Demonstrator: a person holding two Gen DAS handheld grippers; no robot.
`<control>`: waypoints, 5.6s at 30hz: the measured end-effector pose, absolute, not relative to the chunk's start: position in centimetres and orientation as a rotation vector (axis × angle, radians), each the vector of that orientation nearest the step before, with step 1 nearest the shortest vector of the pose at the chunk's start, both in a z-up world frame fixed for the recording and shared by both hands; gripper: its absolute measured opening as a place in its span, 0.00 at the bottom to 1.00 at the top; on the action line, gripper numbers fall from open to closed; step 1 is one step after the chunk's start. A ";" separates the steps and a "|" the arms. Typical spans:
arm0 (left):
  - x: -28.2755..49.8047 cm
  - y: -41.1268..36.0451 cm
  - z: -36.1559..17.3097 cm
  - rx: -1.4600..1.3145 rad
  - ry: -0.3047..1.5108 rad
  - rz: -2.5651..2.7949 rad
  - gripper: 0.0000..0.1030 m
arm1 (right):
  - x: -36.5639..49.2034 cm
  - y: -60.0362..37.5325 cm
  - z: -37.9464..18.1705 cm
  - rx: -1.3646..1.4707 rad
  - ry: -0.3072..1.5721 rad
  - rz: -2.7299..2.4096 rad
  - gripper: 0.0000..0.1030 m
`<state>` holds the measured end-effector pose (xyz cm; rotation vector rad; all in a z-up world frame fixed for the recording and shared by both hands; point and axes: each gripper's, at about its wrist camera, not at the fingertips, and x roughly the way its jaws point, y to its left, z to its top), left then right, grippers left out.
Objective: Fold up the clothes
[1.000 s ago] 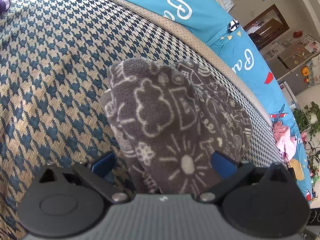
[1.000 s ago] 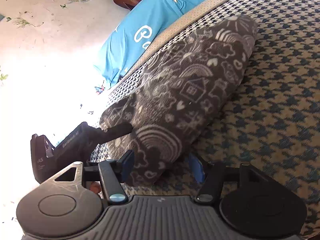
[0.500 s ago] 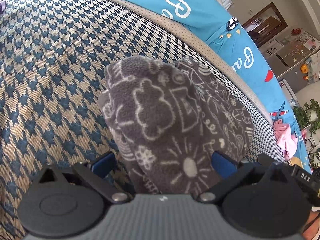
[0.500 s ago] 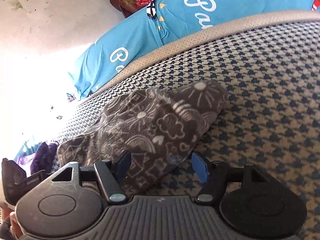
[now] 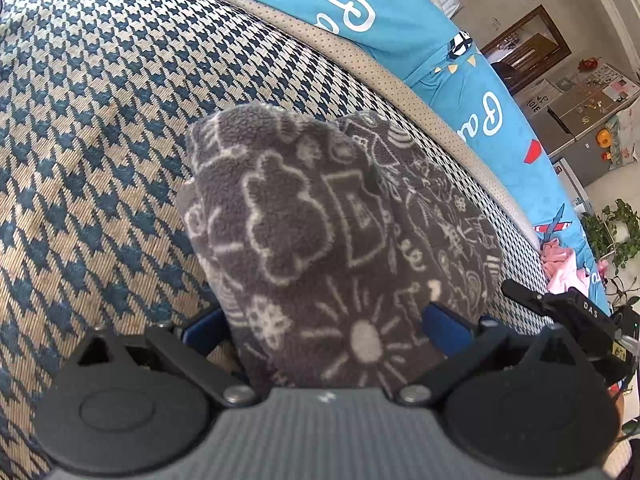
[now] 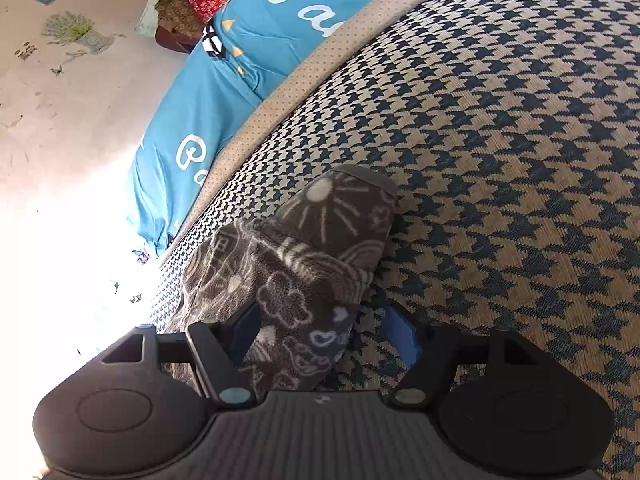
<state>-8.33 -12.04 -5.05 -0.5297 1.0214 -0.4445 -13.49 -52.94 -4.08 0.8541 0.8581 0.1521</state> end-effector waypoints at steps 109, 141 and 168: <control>-14.9 3.9 7.3 -0.271 0.521 0.072 0.51 | -7.8 -23.8 3.3 0.661 0.568 0.474 0.32; -10.2 17.8 5.2 -0.282 0.559 0.643 0.87 | 0.9 -0.6 -1.2 0.429 0.679 0.645 0.41; -14.1 12.9 10.2 -0.179 0.284 0.616 1.00 | -1.2 -4.9 5.3 0.352 0.536 0.599 0.41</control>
